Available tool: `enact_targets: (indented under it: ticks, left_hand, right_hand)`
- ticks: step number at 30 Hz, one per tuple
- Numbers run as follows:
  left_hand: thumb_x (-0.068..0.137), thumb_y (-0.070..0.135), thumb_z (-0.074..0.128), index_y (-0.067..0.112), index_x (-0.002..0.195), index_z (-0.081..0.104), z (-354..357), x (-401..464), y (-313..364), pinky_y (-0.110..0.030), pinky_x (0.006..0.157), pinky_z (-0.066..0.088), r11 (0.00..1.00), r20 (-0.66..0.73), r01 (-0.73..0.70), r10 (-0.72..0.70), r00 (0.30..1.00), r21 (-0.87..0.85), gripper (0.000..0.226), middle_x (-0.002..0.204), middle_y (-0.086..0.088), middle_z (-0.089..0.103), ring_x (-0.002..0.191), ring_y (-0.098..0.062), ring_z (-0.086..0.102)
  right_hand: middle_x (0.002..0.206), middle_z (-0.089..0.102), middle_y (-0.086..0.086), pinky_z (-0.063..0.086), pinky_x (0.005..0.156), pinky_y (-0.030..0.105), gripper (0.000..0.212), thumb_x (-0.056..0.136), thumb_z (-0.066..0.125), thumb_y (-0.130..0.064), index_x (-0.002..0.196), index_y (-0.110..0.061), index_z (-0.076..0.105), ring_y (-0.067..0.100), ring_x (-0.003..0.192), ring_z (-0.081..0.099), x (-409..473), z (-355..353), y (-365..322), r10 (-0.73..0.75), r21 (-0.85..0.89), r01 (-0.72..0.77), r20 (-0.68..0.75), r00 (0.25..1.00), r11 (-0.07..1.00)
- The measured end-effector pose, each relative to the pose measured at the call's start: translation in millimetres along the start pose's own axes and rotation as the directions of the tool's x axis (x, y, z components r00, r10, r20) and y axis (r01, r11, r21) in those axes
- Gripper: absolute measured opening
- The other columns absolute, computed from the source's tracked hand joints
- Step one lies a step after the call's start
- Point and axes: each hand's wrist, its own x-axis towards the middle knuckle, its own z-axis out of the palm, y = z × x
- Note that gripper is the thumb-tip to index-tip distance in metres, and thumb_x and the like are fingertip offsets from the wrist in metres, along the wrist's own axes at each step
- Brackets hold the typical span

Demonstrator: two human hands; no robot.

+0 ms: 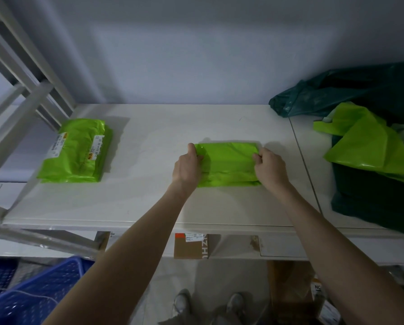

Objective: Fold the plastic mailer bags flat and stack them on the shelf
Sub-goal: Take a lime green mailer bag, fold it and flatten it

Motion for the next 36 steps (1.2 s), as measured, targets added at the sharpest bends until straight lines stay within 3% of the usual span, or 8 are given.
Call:
enact_targets:
  ticks: [5,11,18,25,31,36]
  left_hand:
    - [0.101,0.016,0.029,0.01,0.099,0.029,5,-5,1,-0.039,0.065,0.033,1.0,-0.032,0.0,0.001,0.999,0.019,0.006,0.1,-0.023,0.06,0.09,-0.041,0.055]
    - [0.101,0.014,0.027,0.003,0.118,0.033,16,-8,-2,-0.039,0.068,0.032,0.996,-0.071,-0.008,0.015,0.997,0.092,0.021,0.104,-0.021,0.06,0.093,-0.041,0.055]
    - [0.095,-0.002,0.028,0.005,0.129,0.029,23,-12,-4,-0.04,0.067,0.033,0.974,-0.085,-0.013,0.033,0.996,0.227,0.034,0.111,-0.017,0.053,0.094,-0.041,0.057]
    - [0.098,0.001,0.035,0.006,0.143,0.014,28,-9,-3,-0.034,0.061,0.037,0.926,-0.086,0.001,0.034,0.996,0.378,0.05,0.117,-0.013,0.048,0.093,-0.035,0.063]
    - [0.088,-0.012,0.039,0.018,0.142,0.022,26,-13,-1,-0.031,0.057,0.04,0.903,-0.052,-0.04,0.069,0.996,0.428,0.064,0.119,-0.015,0.038,0.082,-0.032,0.064]
    - [0.089,-0.011,0.039,0.019,0.141,0.025,24,-13,1,-0.031,0.057,0.039,0.898,-0.043,-0.042,0.067,0.997,0.437,0.062,0.122,-0.015,0.036,0.083,-0.032,0.064]
  right_hand:
    - [0.101,0.063,0.028,0.041,0.078,0.041,0.027,0.099,0.04,-0.016,0.108,0.005,0.055,0.041,0.096,0.058,-3,3,2,-0.053,-0.045,0.052,-0.034,0.998,0.998]
    - [0.098,0.063,0.028,0.04,0.075,0.041,0.027,0.099,0.04,-0.017,0.105,0.005,0.054,0.041,0.094,0.058,-4,7,3,-0.079,-0.107,0.074,-0.048,0.996,0.991]
    - [0.098,0.064,0.027,0.044,0.076,0.043,0.025,0.1,0.039,-0.015,0.111,0.004,0.052,0.042,0.092,0.06,-3,15,2,-0.086,-0.214,0.072,-0.056,0.995,0.974]
    - [0.103,0.065,0.024,0.046,0.078,0.043,0.031,0.102,0.033,-0.021,0.119,0.001,0.046,0.041,0.097,0.062,-3,13,1,-0.115,-0.362,0.102,-0.014,0.993,0.927]
    - [0.104,0.066,0.022,0.047,0.077,0.041,0.034,0.103,0.03,-0.025,0.125,-0.001,0.041,0.039,0.097,0.062,-3,11,-2,-0.121,-0.408,0.114,0.011,0.993,0.906]
    - [0.103,0.065,0.022,0.045,0.073,0.041,0.033,0.103,0.031,-0.021,0.128,0.0,0.038,0.039,0.094,0.062,-5,16,3,-0.094,-0.347,0.08,-0.023,0.995,0.934]
